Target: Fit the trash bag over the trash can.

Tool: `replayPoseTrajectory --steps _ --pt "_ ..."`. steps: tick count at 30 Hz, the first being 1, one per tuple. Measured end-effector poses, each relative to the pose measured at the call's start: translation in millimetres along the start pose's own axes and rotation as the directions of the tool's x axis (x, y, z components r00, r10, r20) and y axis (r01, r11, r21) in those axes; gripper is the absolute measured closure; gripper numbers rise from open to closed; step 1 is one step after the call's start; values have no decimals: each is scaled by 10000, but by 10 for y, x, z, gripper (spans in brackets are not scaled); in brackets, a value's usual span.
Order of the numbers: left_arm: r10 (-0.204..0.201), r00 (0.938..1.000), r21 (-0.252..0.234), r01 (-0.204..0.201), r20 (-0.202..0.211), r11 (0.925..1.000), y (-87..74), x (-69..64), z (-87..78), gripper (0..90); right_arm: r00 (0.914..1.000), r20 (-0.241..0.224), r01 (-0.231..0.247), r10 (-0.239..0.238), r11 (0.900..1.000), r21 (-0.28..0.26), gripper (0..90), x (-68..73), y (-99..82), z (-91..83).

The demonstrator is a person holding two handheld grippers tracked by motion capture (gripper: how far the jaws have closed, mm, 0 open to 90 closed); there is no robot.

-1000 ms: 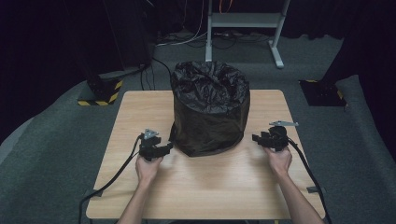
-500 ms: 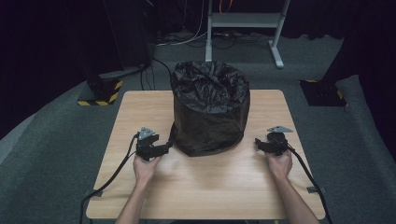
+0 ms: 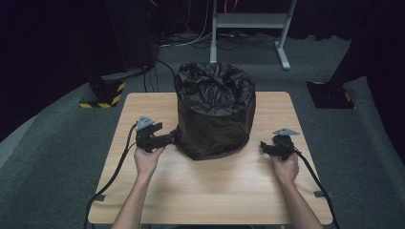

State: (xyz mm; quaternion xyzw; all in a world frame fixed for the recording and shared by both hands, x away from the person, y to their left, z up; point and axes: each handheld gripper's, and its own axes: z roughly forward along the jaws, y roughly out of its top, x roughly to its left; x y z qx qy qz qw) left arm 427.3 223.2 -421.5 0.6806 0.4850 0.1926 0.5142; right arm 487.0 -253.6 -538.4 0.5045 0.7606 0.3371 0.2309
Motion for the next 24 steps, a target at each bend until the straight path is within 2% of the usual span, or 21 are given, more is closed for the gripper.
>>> replayPoseTrajectory --steps 6,13,15,18,19,24 --pt "-18 9998 -437 27 203 9990 295 -89 -38 227 10000 -2 5 -5 10000 10 309 0 -1 -1" --pt "398 9983 -731 -366 425 9967 646 -251 -42 223 10000 -7 -2 2 10000 10 306 0 -1 0" --pt "689 9973 -498 -676 254 9965 751 -299 -25 234 10000 -8 -2 2 10000 10 305 0 0 0" --pt "1119 9934 -235 -1125 -253 9934 819 -355 14 241 10000 -15 -1 1 10000 11 304 0 0 0" --pt "1181 9926 -261 -1188 -279 9926 830 -366 18 248 10000 -18 -3 3 10000 10 304 0 0 0" --pt "909 9956 -352 -916 -206 9952 879 -345 2 257 10000 -25 1 -1 10000 16 301 2 0 1"
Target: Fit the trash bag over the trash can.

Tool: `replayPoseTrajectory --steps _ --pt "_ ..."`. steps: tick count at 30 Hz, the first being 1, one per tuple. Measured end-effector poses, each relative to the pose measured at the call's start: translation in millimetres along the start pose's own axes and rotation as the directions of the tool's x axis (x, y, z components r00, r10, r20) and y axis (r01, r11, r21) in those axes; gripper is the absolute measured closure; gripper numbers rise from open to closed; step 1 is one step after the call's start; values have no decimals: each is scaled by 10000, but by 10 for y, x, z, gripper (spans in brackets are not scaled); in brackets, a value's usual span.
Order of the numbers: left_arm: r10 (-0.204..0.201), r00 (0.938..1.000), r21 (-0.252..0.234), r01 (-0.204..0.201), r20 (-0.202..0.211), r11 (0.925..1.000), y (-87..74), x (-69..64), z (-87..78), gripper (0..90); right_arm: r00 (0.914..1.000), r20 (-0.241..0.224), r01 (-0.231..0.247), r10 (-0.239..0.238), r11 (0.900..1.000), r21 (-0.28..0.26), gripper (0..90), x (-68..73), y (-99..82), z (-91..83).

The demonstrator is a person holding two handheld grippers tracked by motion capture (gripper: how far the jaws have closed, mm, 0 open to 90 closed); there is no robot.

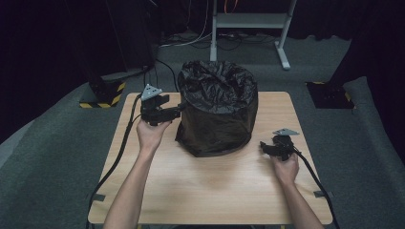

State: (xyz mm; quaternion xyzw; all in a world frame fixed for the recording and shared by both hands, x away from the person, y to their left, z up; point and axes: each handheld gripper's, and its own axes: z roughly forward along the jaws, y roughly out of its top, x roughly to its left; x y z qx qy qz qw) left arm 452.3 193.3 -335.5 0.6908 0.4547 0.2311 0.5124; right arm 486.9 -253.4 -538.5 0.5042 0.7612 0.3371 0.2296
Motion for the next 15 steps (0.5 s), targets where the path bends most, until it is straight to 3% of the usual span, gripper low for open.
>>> replayPoseTrajectory --steps 8,15 --pt "-119 9998 -441 126 172 9989 191 27 -114 255 10000 0 11 -11 10000 2 301 0 0 1" --pt "376 9985 -684 -349 397 9970 518 -117 -31 235 10000 -7 18 -18 10000 -9 301 1 0 2"
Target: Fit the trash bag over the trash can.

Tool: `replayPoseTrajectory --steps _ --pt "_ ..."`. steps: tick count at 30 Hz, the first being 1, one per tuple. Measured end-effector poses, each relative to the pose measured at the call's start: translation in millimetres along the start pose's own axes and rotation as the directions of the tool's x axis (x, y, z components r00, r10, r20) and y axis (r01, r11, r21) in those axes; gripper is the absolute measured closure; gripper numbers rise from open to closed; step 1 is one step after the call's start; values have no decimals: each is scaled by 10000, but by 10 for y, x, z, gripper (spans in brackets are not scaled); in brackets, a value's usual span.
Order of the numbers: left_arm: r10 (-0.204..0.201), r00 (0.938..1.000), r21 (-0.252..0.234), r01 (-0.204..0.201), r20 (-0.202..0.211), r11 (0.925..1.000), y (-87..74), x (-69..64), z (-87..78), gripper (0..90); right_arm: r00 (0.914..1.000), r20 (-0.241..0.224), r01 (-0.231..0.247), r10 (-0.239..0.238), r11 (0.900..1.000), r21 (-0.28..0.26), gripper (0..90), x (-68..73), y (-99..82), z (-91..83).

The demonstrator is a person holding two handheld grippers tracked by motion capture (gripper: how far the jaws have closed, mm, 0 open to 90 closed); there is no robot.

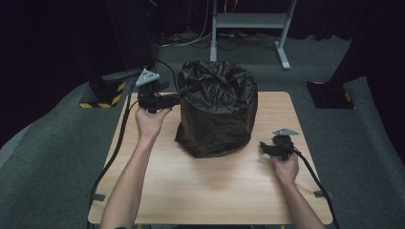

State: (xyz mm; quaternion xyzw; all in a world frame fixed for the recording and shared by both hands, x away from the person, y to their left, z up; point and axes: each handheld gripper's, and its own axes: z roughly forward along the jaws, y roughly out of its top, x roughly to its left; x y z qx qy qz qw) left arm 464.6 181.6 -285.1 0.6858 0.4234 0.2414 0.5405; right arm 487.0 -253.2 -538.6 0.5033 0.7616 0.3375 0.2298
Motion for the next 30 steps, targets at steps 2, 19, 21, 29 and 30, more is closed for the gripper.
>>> replayPoseTrajectory --steps 2,19,21,29,30 --pt "134 9999 47 -134 72 9999 86 -50 70 226 10000 -12 21 -21 10000 -4 300 -1 0 1" --pt "353 9989 790 -377 315 9962 557 -413 882 248 10000 -66 32 -32 10000 -20 300 5 1 2" --pt "179 9989 866 -216 431 9960 565 -425 945 249 10000 -69 33 -33 10000 -19 300 5 1 2" --pt "-351 9989 775 327 297 9965 593 -454 1175 241 9999 -88 53 -53 10000 -23 300 7 2 3" --pt "-459 9986 675 440 279 9968 586 -456 1210 241 9999 -95 45 -45 10000 -17 301 8 2 3"
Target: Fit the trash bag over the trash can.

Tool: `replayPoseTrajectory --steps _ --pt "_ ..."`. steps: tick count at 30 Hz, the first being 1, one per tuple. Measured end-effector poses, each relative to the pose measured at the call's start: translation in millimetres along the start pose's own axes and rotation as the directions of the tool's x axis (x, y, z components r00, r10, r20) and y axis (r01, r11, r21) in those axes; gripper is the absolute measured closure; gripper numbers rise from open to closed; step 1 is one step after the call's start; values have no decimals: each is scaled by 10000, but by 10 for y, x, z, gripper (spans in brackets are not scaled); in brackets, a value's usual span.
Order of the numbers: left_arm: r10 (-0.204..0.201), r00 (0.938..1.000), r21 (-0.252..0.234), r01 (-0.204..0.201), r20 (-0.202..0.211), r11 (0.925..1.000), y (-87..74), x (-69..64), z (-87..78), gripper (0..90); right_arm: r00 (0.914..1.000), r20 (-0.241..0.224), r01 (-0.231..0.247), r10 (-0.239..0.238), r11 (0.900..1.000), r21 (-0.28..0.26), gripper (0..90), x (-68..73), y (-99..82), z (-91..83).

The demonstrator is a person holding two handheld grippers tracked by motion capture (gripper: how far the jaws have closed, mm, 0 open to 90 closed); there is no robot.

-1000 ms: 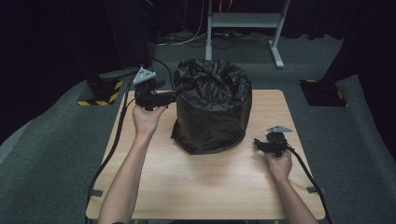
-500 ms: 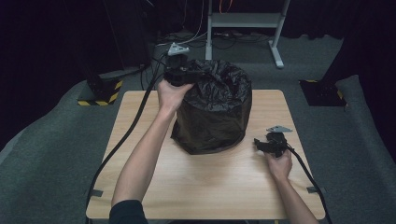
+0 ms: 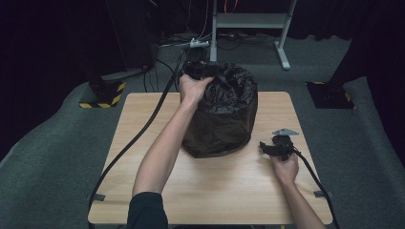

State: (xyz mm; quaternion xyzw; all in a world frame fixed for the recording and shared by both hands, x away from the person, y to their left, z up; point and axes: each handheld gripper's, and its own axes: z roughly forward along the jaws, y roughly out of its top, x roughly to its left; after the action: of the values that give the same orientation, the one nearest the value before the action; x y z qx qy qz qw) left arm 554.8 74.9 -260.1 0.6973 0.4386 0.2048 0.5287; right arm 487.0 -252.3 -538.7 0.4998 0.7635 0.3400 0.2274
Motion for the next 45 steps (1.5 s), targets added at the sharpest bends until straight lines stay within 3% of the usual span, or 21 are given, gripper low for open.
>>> replayPoseTrajectory --steps 5,9,14,19,21,24,25,28,33,38,41,43,45 --pt "-347 9992 428 355 -188 9985 -34 17 149 239 10000 -8 8 -8 10000 -4 301 1 0 1" --pt "-708 9972 939 728 -245 9929 -96 47 277 247 10000 -16 10 -10 10000 7 301 2 1 0" --pt "-648 9975 1302 682 -297 9891 -189 60 435 263 10000 -30 29 -29 10000 18 301 3 2 0" --pt "-1019 9948 1754 992 62 9795 -270 105 588 284 10000 -36 57 -57 10000 6 301 5 2 1" --pt "-1160 9929 2060 1084 252 9725 -302 118 639 290 10000 -41 68 -67 10000 5 301 6 2 2" --pt "-1572 9857 2842 1338 611 9494 -356 138 724 300 10000 -49 80 -80 10000 7 301 7 3 2" --pt "-1576 9855 2845 1338 622 9493 -358 135 727 305 10000 -50 85 -85 10000 8 301 8 3 3" --pt "-1160 9920 2525 998 503 9624 -335 102 693 321 9999 -60 81 -81 10000 4 301 10 3 3" --pt "-568 9976 1792 488 395 9826 -271 28 587 321 9999 -72 103 -103 9999 4 301 11 4 4" --pt "-22 10000 1538 24 -11 9881 -204 -29 520 330 9999 -82 99 -99 10000 7 301 12 5 4" --pt "57 9999 1137 -43 -114 9935 -180 -53 487 350 9999 -83 103 -103 9999 8 301 12 5 4" --pt "126 9999 957 -134 91 9953 -176 -52 481 352 9999 -89 90 -90 10000 8 301 14 5 5" --pt "-1 9982 797 -46 593 9968 -187 -65 500 344 9999 -91 82 -82 10000 13 301 15 5 5"
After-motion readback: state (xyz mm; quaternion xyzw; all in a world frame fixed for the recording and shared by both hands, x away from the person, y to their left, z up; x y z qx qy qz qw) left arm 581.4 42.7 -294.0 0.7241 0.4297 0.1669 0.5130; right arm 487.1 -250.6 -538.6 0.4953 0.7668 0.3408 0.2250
